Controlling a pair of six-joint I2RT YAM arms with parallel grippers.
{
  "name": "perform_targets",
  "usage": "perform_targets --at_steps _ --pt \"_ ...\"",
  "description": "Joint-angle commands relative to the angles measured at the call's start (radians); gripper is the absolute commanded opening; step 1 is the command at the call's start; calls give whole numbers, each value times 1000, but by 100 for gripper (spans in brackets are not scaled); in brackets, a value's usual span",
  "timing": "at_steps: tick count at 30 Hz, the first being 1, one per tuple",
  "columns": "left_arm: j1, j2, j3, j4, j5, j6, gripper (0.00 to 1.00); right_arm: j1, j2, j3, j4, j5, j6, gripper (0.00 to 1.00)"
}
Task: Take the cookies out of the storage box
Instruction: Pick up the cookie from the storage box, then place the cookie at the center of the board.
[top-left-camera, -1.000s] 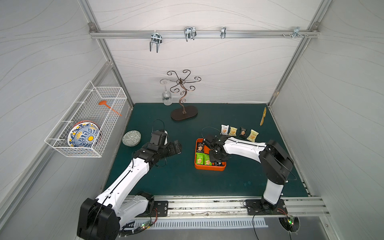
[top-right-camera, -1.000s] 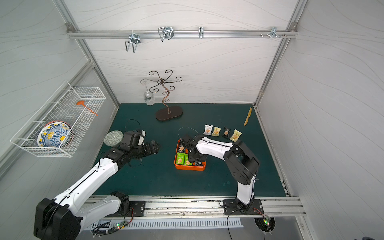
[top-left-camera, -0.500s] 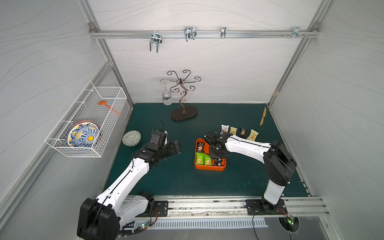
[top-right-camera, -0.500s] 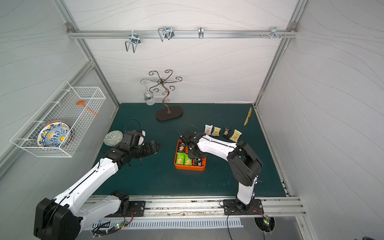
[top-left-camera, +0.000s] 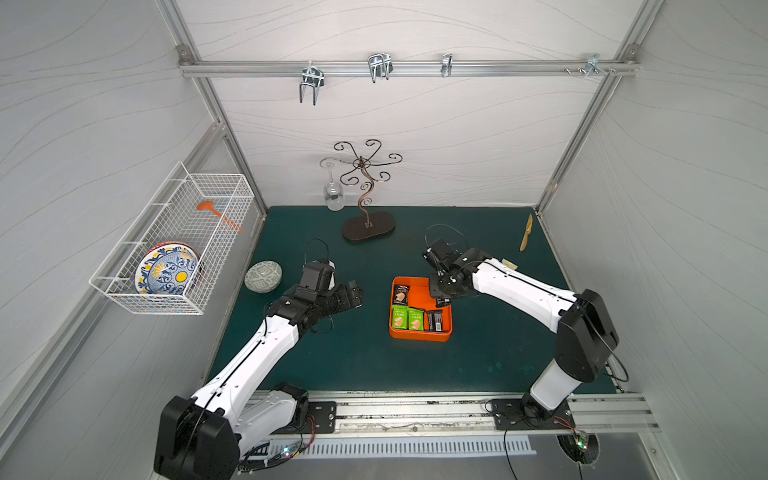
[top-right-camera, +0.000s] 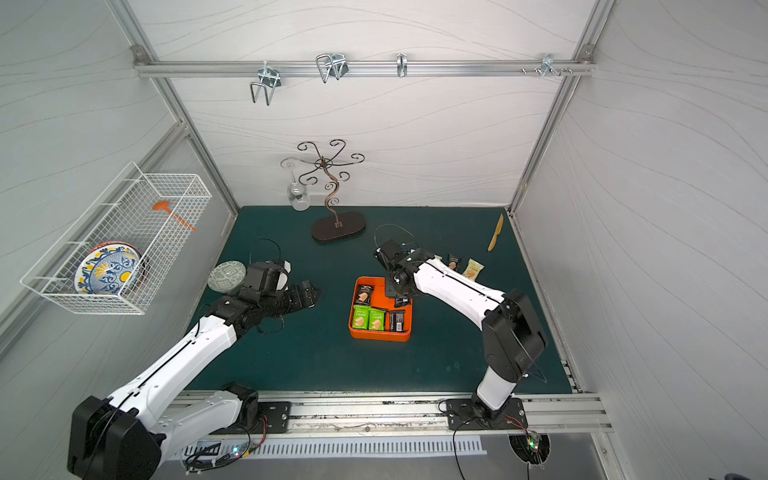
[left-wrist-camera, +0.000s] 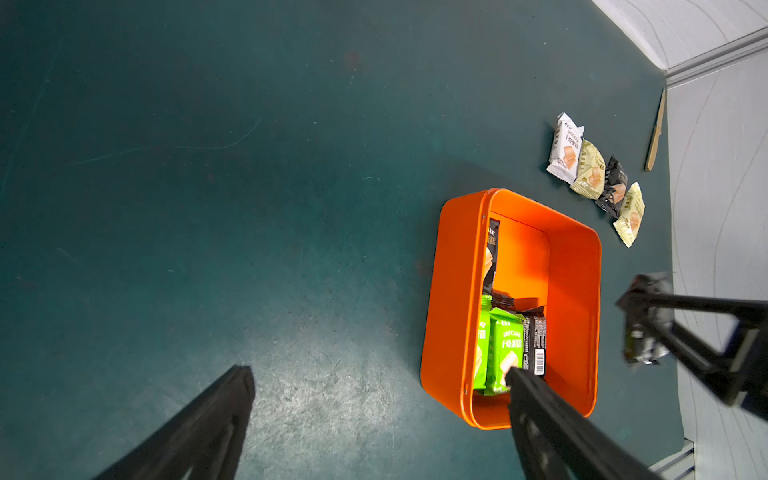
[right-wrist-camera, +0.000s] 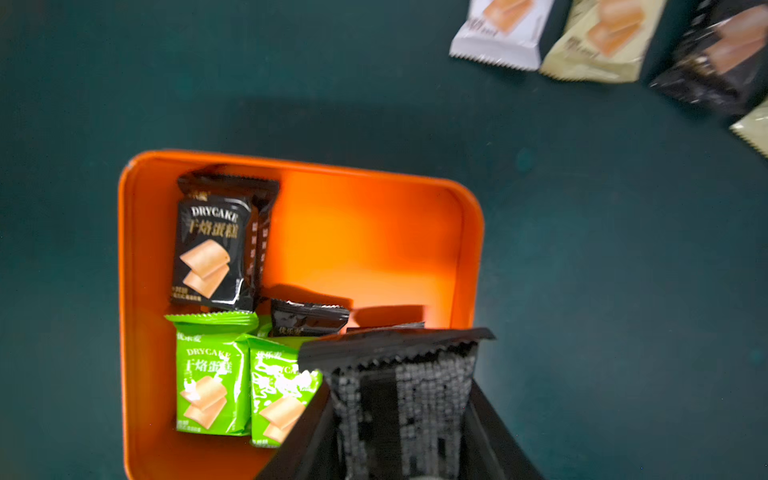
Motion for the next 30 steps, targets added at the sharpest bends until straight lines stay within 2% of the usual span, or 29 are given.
perform_targets --at_steps 1,10,18,24,30 --pt "0 6 4 15 -1 12 99 -68 -63 2 -40 -2 -42 43" --pt "0 30 12 27 10 2 99 -304 -139 -109 11 -55 -115 43" --pt "0 51 7 37 22 -12 98 -484 -117 -235 109 -103 -165 43" --pt "0 60 7 44 27 -21 98 -560 -53 -287 212 -137 -177 43" --pt "0 58 7 37 26 -23 98 -586 44 -291 287 -134 -180 43"
